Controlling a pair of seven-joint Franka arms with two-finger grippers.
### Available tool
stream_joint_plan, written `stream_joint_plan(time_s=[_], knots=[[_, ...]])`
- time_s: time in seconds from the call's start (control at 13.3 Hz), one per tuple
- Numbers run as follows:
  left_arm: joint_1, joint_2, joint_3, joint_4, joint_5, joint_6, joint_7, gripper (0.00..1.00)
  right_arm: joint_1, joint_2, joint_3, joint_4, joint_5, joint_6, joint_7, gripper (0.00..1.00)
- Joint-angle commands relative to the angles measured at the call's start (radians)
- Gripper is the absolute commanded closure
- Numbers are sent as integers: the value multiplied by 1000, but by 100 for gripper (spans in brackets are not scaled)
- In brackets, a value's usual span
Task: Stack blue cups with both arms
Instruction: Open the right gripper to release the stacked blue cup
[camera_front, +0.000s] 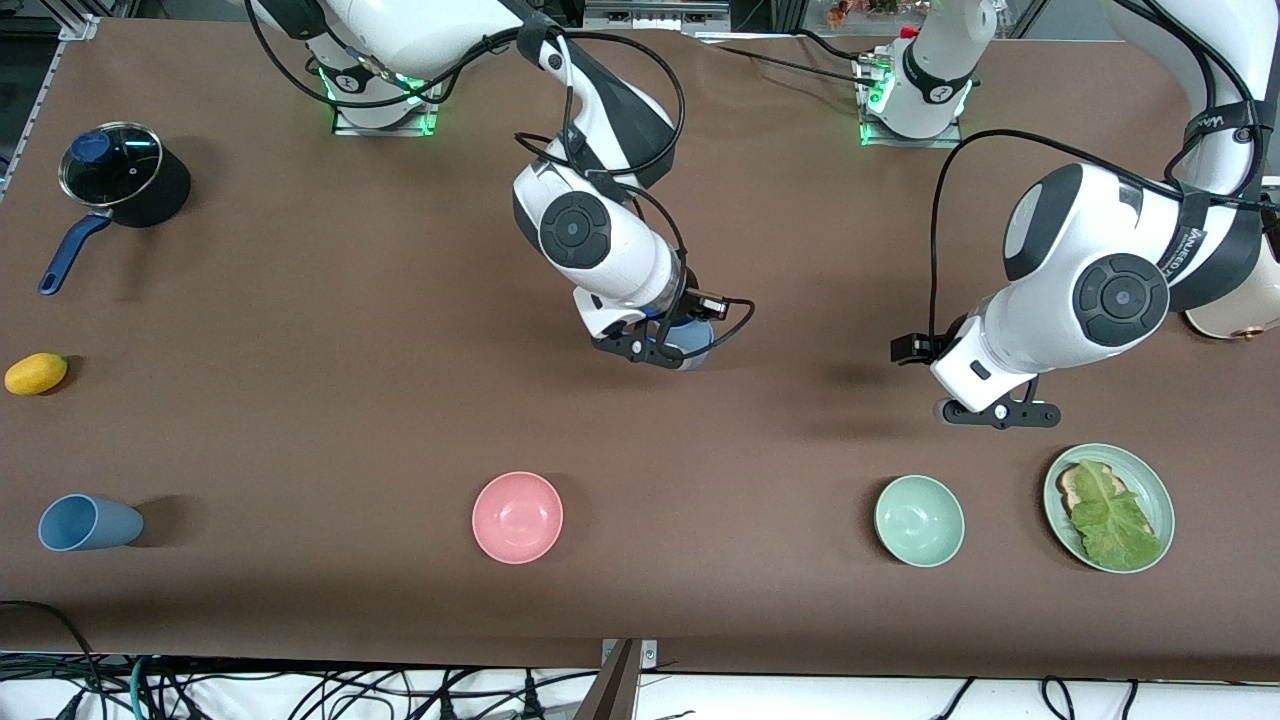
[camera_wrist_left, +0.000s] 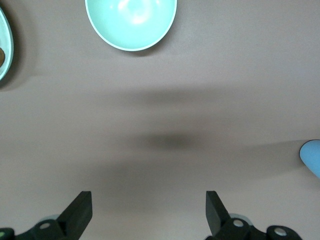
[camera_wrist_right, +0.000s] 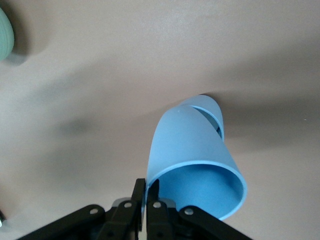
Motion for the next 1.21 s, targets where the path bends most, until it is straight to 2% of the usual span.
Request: stream_joint_plan(time_s=[0.0, 0.45, 0.53, 0.6, 0.68, 0.75, 0.9, 1.13], knots=[[4, 7, -8, 28, 24, -28, 20, 0, -4, 27, 11, 42, 14, -11, 14, 100], [4, 7, -10, 44, 23, -29, 20, 0, -7, 43, 10, 42, 13, -4, 13, 100], [4, 2, -10, 47, 23, -29, 21, 0, -6, 43, 10, 42, 13, -4, 16, 75], [4, -19, -10, 51, 18, -29, 23, 0, -4, 43, 10, 42, 7, -4, 16, 42], [7, -39, -10, 51, 11, -31, 21, 0, 14, 41, 7, 42, -30, -4, 10, 0], [13, -53, -13, 51, 8, -43, 20, 0, 32, 40, 6, 42, -102, -4, 5, 0], [14, -77, -13, 54, 8, -74, 21, 0, 31, 27, 10, 42, -116, -27, 6, 0], [4, -172, 28, 41, -52, -92, 40, 0, -16, -2, -3, 42, -125, -156, -76, 0]])
